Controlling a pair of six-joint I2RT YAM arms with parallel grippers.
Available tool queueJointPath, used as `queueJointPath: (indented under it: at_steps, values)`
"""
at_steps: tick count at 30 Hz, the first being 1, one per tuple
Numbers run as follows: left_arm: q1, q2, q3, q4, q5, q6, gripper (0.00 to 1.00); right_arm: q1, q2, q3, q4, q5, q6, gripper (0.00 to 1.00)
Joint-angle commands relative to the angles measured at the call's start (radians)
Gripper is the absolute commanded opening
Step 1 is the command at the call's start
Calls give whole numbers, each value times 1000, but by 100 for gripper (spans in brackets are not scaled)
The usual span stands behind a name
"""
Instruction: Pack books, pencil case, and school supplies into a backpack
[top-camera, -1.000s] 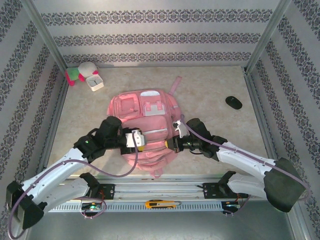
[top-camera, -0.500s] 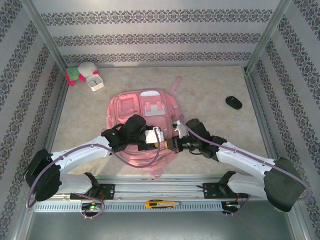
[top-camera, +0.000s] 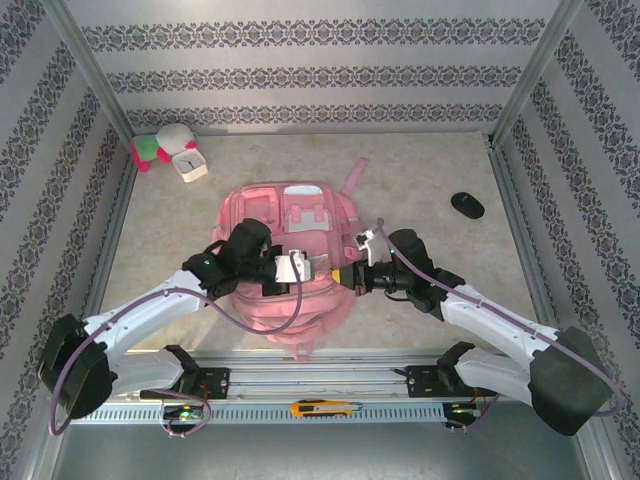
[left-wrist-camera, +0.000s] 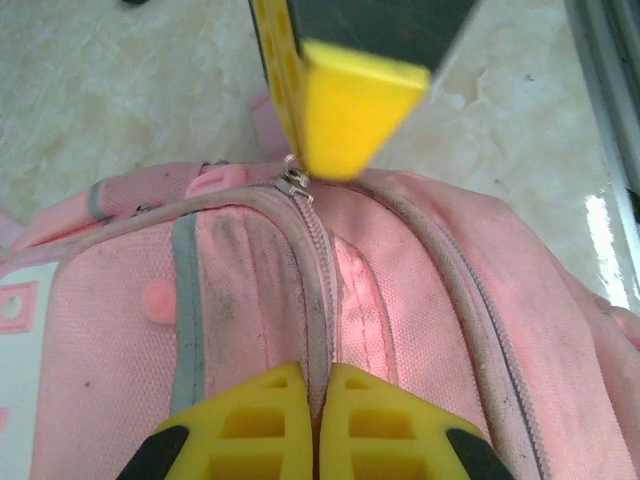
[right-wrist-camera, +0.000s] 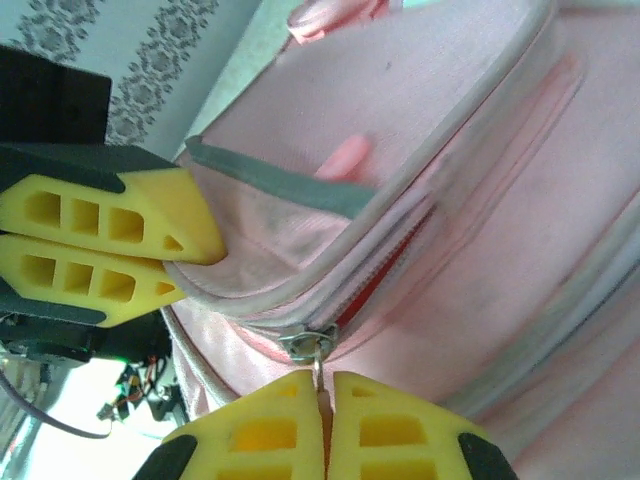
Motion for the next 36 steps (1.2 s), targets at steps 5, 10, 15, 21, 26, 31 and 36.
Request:
queueJointPath:
  at_steps: [5,10,15,21,26,31,36]
  values:
    - [78,-88,-22,-244,181,166,0,-131,77,29,-30,18,-26,0]
    - [79,-93,-42,-209,229,160,0,-111,158,84,11,2,-31,0]
    - [79,-101,-50,-173,183,129,0,-81,155,80,9,-2,-54,0]
    - [91,-121,-74,-128,197,61,0,-29,54,13,-12,35,-198,24]
    - [97,-153,-101,-57,216,-30,0,19,-32,-5,-23,23,-574,43]
    - [99,-164,-129,-4,219,-97,0,37,0,40,-99,42,-904,48]
    - [100,-168,-133,12,224,-119,0,63,102,71,-67,9,-971,47]
